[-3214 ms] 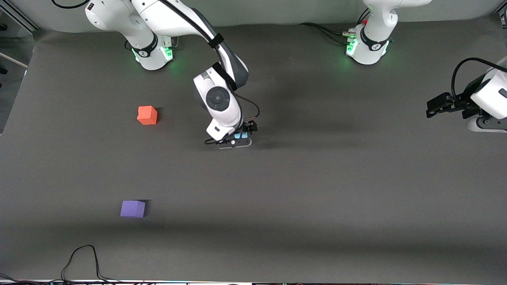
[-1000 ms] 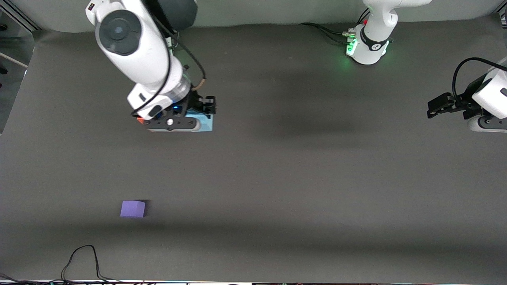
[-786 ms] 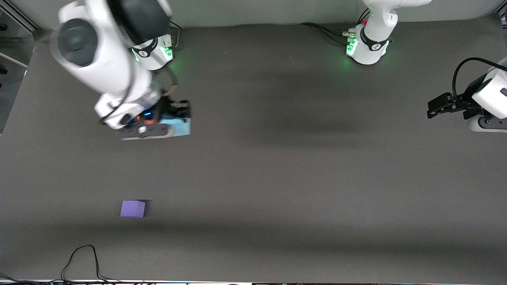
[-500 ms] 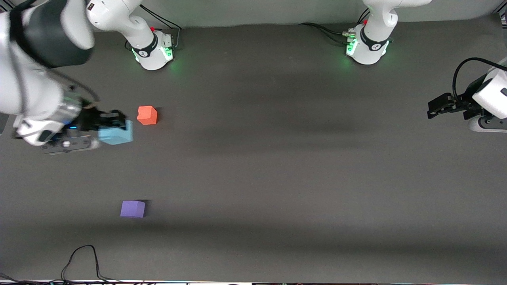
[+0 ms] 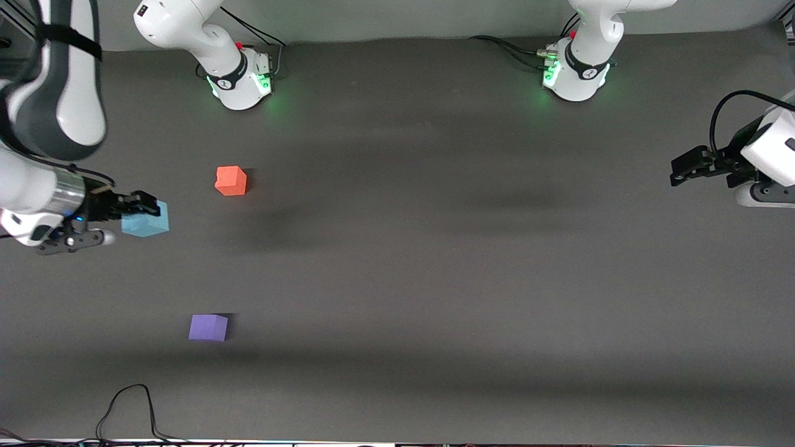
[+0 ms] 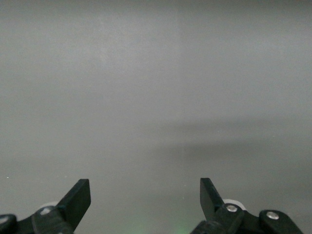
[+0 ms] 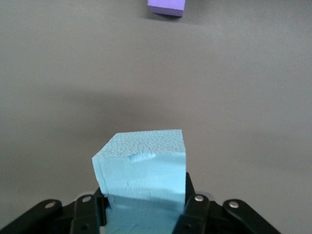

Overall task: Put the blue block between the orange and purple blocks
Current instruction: 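Lower the blue cube between the orange and purple cubes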

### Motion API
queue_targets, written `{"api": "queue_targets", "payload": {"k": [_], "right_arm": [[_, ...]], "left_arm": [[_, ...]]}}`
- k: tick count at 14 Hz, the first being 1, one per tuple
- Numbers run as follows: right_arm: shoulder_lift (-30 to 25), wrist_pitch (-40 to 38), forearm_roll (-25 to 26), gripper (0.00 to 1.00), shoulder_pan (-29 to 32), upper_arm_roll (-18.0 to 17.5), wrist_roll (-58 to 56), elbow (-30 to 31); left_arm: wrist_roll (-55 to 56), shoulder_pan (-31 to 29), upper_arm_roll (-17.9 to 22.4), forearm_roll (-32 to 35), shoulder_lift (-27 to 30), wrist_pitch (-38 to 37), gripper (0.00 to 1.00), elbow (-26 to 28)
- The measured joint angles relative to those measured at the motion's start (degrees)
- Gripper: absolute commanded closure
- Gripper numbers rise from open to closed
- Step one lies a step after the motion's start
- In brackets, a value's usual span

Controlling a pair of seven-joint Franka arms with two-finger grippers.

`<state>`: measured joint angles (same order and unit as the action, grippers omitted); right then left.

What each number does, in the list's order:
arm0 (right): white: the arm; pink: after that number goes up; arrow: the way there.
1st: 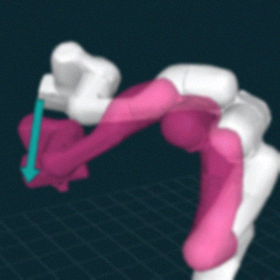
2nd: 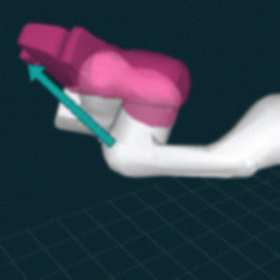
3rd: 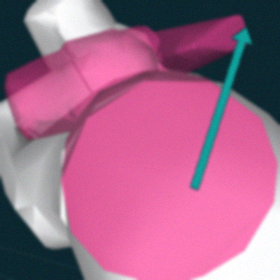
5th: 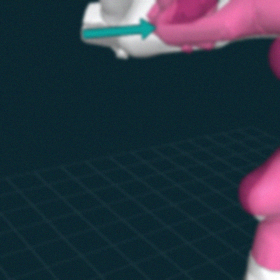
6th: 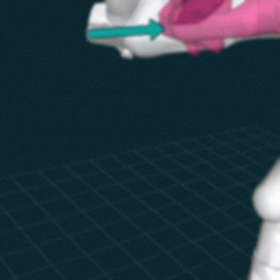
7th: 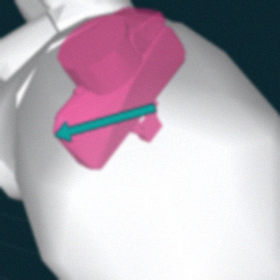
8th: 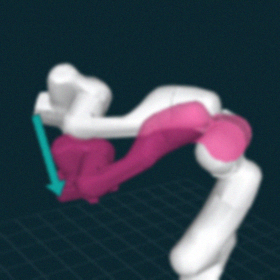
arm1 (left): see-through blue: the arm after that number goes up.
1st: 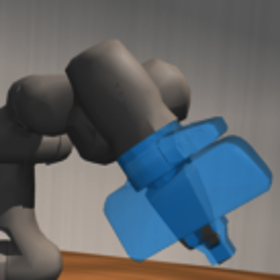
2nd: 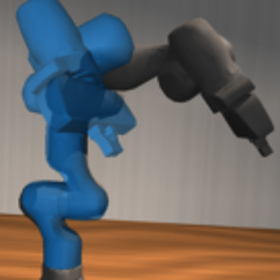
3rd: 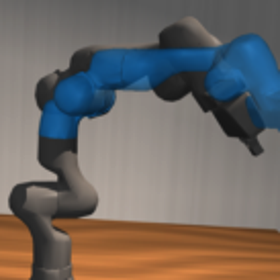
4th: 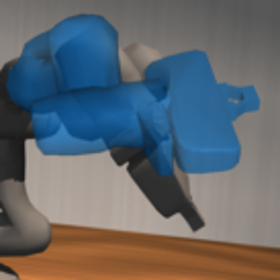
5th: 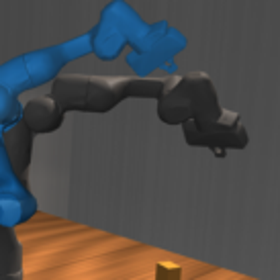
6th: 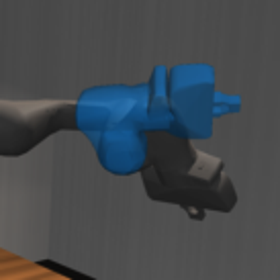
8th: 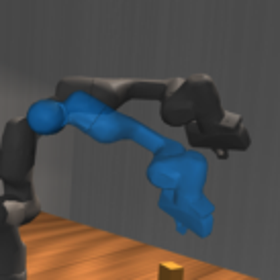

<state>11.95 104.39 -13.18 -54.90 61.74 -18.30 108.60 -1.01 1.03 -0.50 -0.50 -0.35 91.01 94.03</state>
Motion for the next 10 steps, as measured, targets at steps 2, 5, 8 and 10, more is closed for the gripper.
{"api": "queue_targets", "payload": {"k": [2,5,8,10], "right_arm": [[0.5,11.6,-0.7,0.82,-1.2,-0.8,0.0,8.1],[5.3,25.2,-6.9,0.82,-5.0,-1.9,0.1,17.3],[13.0,28.7,-15.6,0.82,-5.7,-4.9,-1.9,18.2],[17.1,29.5,-22.3,0.82,-5.6,-5.0,-7.5,18.1]], "left_arm": [[0.0,0.0,0.0,0.0,0.0,0.0,0.00,0.0],[0.0,0.0,0.0,0.0,0.0,0.1,0.00,0.0],[0.0,0.0,0.0,0.0,0.0,0.2,0.00,0.0],[0.0,0.0,0.0,0.0,0.0,0.2,0.00,0.1]]}}
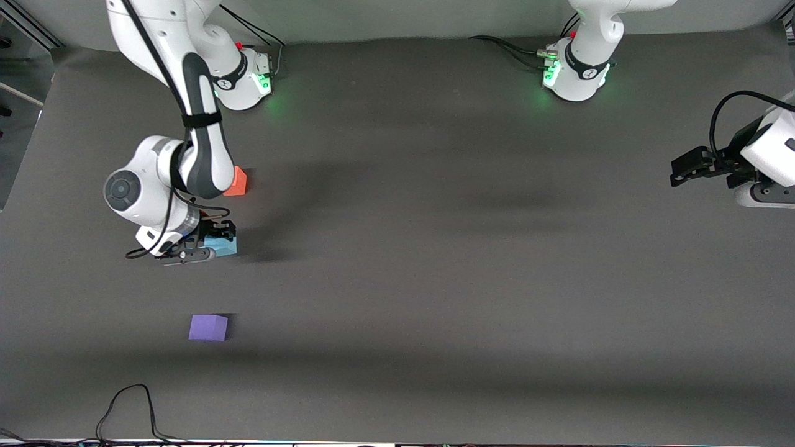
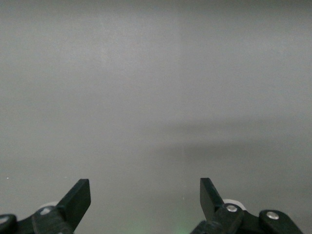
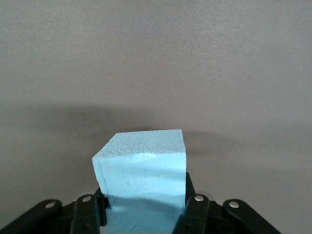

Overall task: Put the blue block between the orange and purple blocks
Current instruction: 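Lower the blue cube between the orange and purple cubes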

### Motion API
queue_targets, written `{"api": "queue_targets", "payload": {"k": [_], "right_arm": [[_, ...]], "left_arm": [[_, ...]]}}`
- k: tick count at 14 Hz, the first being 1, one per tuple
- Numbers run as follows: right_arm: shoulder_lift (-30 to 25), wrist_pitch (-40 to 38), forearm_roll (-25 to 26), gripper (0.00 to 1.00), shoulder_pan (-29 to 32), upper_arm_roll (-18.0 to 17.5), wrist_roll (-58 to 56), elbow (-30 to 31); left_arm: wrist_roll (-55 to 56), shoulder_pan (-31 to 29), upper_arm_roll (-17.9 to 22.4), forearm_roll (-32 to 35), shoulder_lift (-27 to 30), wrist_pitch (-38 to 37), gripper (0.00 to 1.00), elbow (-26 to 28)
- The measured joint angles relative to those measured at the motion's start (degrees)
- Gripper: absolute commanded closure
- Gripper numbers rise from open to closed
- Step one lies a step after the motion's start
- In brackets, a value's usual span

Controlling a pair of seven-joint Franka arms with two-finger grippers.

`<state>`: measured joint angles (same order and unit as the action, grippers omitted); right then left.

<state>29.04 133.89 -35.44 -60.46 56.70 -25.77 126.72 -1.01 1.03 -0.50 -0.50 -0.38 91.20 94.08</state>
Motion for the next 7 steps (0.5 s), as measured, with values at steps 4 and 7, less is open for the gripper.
{"api": "queue_targets", "payload": {"k": [4,7], "right_arm": [[6.1,0.1,-12.9,0.82,0.5,0.4,-11.9,-0.1],[8.9,0.1,-15.8,0.81,0.9,0.5,-14.9,-0.3]], "left_arm": [[0.0,0.0,0.0,0.0,0.0,0.0,0.00,0.0],[0.0,0.0,0.0,0.0,0.0,0.0,0.00,0.0]]}}
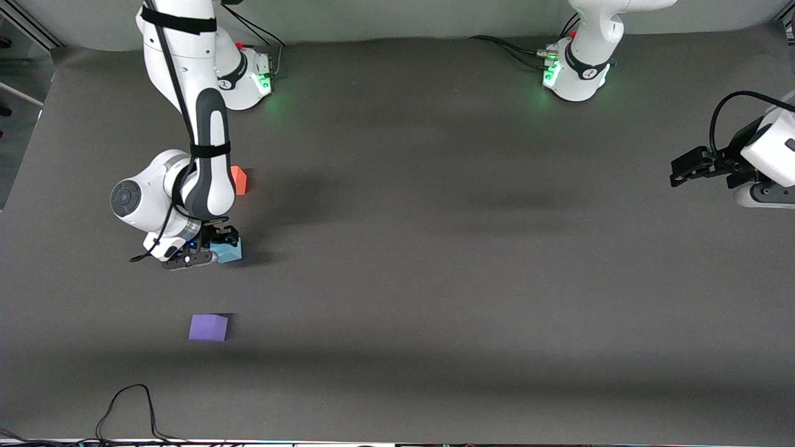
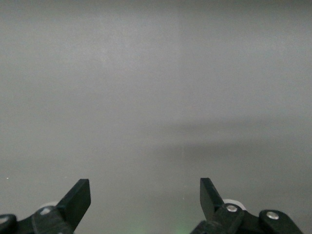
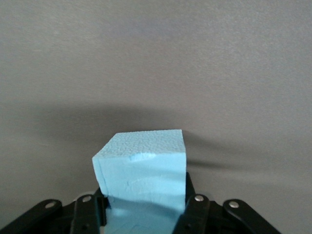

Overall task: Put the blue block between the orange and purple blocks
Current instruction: 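Lower the blue cube between the orange and purple cubes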

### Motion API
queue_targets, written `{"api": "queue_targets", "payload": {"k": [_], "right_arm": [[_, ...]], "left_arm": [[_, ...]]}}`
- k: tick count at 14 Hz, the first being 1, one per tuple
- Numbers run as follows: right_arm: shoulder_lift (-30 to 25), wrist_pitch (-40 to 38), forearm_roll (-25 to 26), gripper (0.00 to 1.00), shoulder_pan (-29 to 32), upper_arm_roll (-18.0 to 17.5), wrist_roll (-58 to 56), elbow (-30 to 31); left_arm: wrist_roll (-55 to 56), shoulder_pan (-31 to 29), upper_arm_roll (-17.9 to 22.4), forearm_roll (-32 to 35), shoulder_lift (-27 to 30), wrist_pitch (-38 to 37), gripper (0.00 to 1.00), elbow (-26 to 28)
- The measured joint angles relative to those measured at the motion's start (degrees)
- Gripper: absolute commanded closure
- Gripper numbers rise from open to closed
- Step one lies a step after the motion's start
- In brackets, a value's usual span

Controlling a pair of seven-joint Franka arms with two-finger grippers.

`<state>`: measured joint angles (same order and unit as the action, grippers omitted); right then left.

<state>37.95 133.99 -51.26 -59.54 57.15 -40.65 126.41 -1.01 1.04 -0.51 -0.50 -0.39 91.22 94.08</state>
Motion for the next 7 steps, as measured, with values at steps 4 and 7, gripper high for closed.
{"api": "queue_targets", "payload": {"k": [4,7], "right_arm": [[0.3,0.0,-0.1,0.36,0.3,0.0,-0.3,-0.4],[0.3,0.0,-0.1,0.00,0.8,0.1,-0.3,-0.5]], "left_arm": [[0.0,0.0,0.0,0.0,0.0,0.0,0.00,0.0],[0.0,0.0,0.0,0.0,0.0,0.0,0.00,0.0]]}}
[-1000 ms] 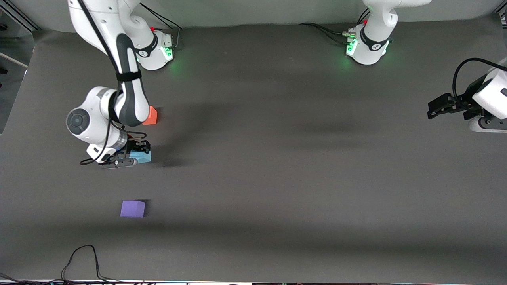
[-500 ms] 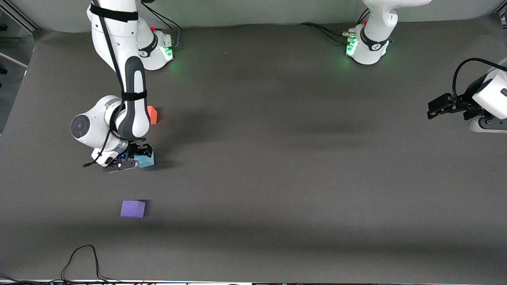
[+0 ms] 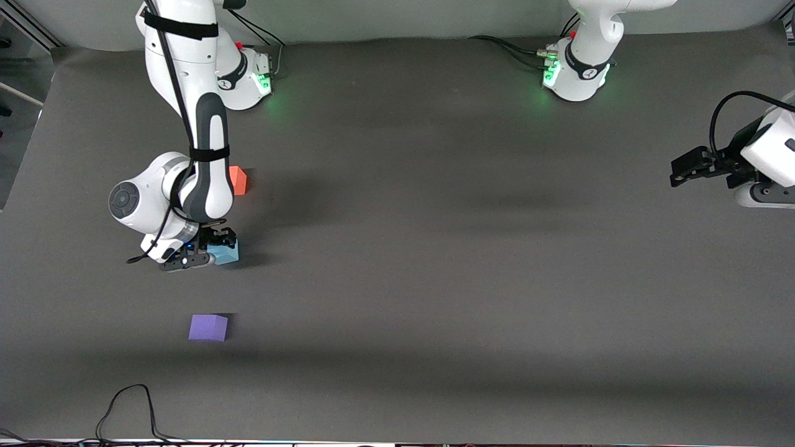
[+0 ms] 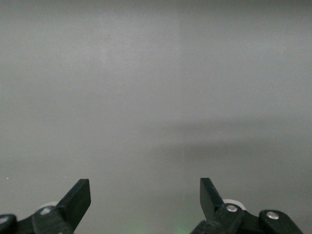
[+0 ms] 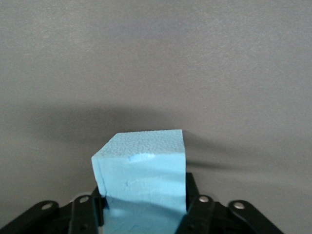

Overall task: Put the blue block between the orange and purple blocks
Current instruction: 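Lower the blue cube between the orange and purple cubes, then open the right gripper and lift it off the blue cube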

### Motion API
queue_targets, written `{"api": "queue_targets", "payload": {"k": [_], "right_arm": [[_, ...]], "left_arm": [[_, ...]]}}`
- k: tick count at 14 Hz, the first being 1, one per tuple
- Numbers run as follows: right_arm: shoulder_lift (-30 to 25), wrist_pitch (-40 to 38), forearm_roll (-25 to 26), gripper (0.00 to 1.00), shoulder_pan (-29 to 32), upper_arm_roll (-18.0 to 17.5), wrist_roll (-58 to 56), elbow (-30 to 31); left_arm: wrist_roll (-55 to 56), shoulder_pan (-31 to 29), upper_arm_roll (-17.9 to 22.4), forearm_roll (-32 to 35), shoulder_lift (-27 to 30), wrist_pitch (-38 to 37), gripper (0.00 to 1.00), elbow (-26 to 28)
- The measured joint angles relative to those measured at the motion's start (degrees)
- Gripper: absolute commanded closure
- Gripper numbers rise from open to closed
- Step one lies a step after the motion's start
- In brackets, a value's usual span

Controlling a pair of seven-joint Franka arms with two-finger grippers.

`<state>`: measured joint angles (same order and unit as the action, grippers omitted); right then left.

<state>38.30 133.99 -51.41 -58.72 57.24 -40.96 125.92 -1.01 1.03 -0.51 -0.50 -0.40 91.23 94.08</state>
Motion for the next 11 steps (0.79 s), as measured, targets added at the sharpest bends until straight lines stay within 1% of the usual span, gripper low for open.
{"api": "queue_targets", "payload": {"k": [5,8,9,10,11], "right_arm": [[0.0,0.0,-0.2,0.00,1.1,0.1,-0.1,-0.7],[-0.6,-1.2,-0.3,0.00,0.8,1.5,-0.1,-2.0],[-1.0,-3.1,-0.3,0.00,0.2,3.0,-0.1,-2.5],[-1.5,-5.1,-0.1,0.00,-1.3,5.6,-0.2,-2.9],[-2.3,-7.6,0.3,0.00,-6.5,12.5,-0.3,-3.4]], "left_arm": [[0.0,0.0,0.0,0.0,0.0,0.0,0.00,0.0],[0.0,0.0,0.0,0.0,0.0,0.0,0.00,0.0],[0.0,0.0,0.0,0.0,0.0,0.0,0.00,0.0],[0.0,0.0,0.0,0.0,0.0,0.0,0.00,0.0],[0.0,0.0,0.0,0.0,0.0,0.0,0.00,0.0]]}}
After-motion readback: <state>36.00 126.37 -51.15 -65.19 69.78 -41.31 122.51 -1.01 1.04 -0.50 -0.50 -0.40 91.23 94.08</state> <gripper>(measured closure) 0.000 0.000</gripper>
